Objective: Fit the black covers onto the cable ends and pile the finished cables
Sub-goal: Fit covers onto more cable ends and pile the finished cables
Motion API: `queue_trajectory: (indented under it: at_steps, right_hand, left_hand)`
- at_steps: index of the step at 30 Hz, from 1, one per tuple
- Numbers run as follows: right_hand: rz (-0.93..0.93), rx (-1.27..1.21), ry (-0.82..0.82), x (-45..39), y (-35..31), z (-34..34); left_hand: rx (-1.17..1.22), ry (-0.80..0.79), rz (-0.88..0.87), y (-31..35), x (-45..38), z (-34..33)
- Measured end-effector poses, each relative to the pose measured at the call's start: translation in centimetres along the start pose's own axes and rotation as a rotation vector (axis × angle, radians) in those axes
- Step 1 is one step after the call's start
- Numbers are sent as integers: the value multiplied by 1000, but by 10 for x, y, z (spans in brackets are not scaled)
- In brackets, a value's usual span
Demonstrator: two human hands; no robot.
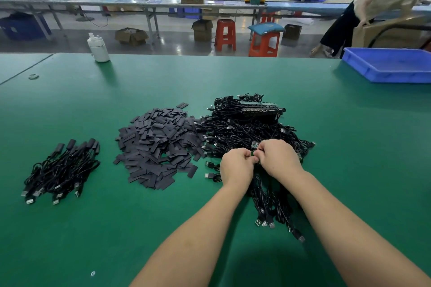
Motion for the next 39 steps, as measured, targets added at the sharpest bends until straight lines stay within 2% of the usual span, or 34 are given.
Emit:
queue_trajectory:
  at_steps: [4, 8, 10, 13, 16, 18, 19, 22, 24, 26, 28, 32, 33, 36, 39]
  right_hand:
    - [2, -12, 19, -1, 4, 0]
    - [12, -47, 53, -4, 26, 6]
    - [7, -39, 35, -5, 40, 6]
    - [-54, -54, -18, -6, 55, 5]
    - [-6, -1, 91, -4, 51, 7]
    - [66, -213, 200, 3, 31, 11]
    - [81, -371, 176, 6, 15, 9]
    - [16, -920, -114, 16, -37, -12]
    - [-76, -1166, -228, 20, -63, -30]
    - [-115, -1185, -209, 25, -76, -45]
    - [-127, -1099, -152, 29, -81, -60]
    - [-157, -1036, -158, 32, -83, -80]
    - [-191, -1081, -175, 32, -84, -84]
    - [-280, -1196, -233, 29, -81, -89]
    - [-288, -1129, -285, 27, -75, -96]
  left_hand:
    - [0, -23, -32, -1, -4, 8]
    - [65, -110, -120, -10, -18, 47]
    - [81, -168, -173, -15, -21, 71]
    - [166, -173, -222, -18, -24, 106]
    - [229, -241, -251, -16, -25, 132]
    - [253, -337, -262, -10, -22, 138]
    - [277, -367, -259, -8, -21, 138]
    - [397, -394, -195, -6, -18, 128]
    - [402, -344, -152, -14, -18, 120]
    - [291, -255, -140, -31, -22, 114]
    - [169, -209, -125, -49, -27, 111]
    - [101, -247, -18, -83, -36, 108]
    - [28, -213, 3, -91, -38, 108]
    - [-391, -14, 72, -117, -39, 112]
    - [-586, 12, 93, -132, -34, 108]
Point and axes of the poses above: each hand's wrist, its own x-axis away from the middle knuckle, its own z-axis out of the back of the hand, y = z × x, the point moved 2 cm from there along -x, towards the middle knuckle, and after that the axes turned 6 degrees about z, right-handed, at the moved point
